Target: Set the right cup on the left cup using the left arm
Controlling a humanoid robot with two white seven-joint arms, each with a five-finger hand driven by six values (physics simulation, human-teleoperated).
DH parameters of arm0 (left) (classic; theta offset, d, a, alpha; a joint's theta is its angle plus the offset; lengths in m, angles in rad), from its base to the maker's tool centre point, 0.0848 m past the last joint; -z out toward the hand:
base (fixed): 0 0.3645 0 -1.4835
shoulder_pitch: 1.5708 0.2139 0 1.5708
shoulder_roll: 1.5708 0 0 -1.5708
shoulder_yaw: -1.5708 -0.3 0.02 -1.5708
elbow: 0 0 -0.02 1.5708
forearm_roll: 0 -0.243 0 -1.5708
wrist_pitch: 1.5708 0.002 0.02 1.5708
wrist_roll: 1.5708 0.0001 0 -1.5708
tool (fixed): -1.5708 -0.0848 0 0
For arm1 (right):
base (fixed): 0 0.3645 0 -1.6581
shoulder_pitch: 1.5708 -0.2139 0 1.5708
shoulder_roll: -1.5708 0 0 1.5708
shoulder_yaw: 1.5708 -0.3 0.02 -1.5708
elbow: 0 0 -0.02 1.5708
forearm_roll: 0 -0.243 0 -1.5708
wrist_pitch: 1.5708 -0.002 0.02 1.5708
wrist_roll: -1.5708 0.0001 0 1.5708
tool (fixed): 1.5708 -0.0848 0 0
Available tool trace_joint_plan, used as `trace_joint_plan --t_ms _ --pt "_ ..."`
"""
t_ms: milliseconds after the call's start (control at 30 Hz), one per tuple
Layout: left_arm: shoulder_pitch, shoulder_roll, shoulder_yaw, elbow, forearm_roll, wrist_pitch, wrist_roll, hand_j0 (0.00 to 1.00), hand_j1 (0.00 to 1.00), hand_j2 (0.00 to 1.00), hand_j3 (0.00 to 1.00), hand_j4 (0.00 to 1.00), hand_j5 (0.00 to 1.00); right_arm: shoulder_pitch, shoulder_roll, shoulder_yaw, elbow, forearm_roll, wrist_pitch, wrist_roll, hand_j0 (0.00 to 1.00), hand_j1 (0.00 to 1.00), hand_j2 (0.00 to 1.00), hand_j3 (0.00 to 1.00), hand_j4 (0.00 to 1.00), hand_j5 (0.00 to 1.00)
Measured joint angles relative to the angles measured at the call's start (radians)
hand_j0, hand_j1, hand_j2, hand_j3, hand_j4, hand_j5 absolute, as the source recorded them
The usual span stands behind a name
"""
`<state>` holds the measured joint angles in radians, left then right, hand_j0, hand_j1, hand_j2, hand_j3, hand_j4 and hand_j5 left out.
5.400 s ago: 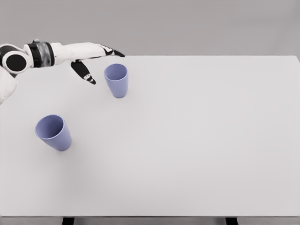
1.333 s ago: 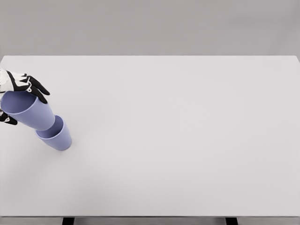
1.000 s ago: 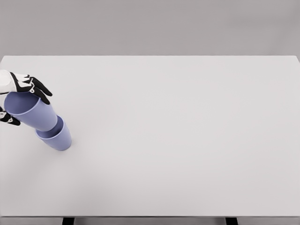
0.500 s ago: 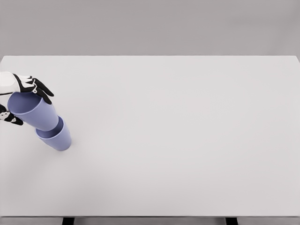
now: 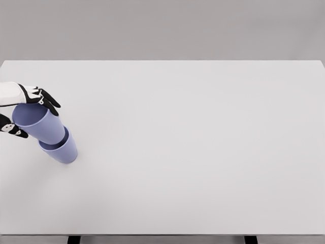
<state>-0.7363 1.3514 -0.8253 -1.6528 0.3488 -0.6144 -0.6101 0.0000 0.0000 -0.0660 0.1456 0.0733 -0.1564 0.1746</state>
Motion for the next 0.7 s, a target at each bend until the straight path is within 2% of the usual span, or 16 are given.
trace_joint_plan --t_ms 533,633,700 --pt "0.015 -0.024 0.0 0.035 -0.022 0.0 0.0 0.67 0.67 0.67 0.67 0.67 0.67 0.0 0.0 0.0 0.0 0.0 0.0 0.0 1.0 1.0 1.0 1.0 1.0 1.0" --pt "0.015 -0.025 0.001 0.04 -0.022 0.0 0.0 0.71 0.71 0.71 0.71 0.71 0.71 0.0 0.0 0.0 0.0 0.0 0.0 0.0 1.0 1.0 1.0 1.0 1.0 1.0" --pt "0.015 -0.027 0.001 0.043 -0.03 0.0 0.001 0.79 0.79 0.79 0.79 0.79 0.79 0.0 0.0 0.0 0.0 0.0 0.0 0.0 1.0 1.0 1.0 1.0 1.0 1.0"
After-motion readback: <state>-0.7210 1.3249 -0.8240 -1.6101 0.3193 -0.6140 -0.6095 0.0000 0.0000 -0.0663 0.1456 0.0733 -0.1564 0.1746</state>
